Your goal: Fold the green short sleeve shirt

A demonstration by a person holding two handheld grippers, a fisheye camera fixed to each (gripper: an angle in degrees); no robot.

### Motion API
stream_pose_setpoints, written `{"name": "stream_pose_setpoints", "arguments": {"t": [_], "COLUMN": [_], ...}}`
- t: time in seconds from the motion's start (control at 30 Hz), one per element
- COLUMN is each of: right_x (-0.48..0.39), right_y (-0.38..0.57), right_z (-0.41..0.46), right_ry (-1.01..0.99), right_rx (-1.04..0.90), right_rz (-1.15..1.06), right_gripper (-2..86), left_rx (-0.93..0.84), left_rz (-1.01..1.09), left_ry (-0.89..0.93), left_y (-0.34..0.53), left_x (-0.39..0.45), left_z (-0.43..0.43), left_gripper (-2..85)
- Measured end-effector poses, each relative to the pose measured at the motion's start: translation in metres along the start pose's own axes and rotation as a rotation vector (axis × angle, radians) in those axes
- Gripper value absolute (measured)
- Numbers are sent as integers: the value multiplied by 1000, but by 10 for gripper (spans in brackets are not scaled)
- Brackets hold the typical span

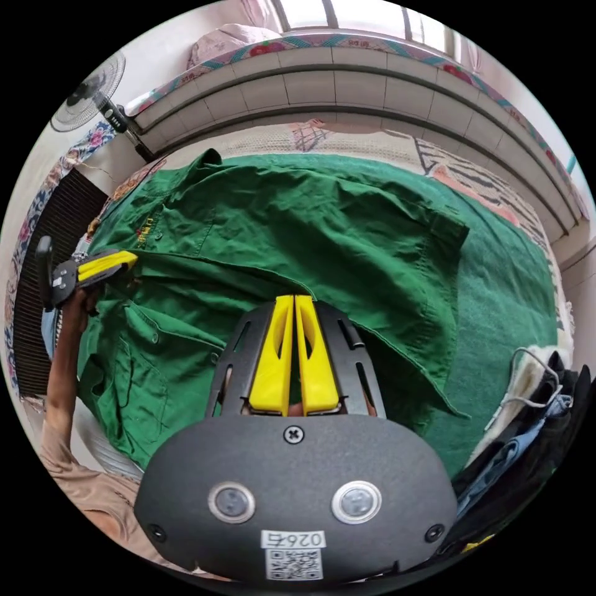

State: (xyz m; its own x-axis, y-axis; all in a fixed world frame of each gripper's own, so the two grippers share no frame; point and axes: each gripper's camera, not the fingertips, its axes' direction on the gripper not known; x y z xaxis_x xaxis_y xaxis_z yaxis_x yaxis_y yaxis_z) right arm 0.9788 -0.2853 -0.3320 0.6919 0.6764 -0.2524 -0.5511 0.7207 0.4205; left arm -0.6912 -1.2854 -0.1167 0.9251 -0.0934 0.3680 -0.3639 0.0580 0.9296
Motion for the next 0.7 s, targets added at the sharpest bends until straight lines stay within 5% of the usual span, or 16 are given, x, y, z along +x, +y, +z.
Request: {"name": "stream_pose_setpoints", "arguments": {"t": [0.13, 0.23, 0.3, 0.57, 0.7], "right_x": [-48, -97, -121, -177, -197], "right_y": [40, 90, 142, 187, 182], "right_z": [-12, 27, 21, -17, -21], "right_ry": [64, 128, 171, 239, 276], "right_rx": [42, -156, -112, -62, 14], "right_rz": [-128, -296, -375, -385, -363], "right_gripper": [-15, -15, -15, -14, -11], "left_rx": [191, -41, -8, -111, 44], "left_rz": [83, 303, 341, 355, 233], "left_ry": [-38, 21, -25, 53, -133], "left_y": [28, 48, 81, 82, 67], "left_x": [56, 117, 146, 169, 149], "left_z": [-36, 4, 2, -21, -64], "left_gripper": [-10, -10, -10, -9, -9]}}
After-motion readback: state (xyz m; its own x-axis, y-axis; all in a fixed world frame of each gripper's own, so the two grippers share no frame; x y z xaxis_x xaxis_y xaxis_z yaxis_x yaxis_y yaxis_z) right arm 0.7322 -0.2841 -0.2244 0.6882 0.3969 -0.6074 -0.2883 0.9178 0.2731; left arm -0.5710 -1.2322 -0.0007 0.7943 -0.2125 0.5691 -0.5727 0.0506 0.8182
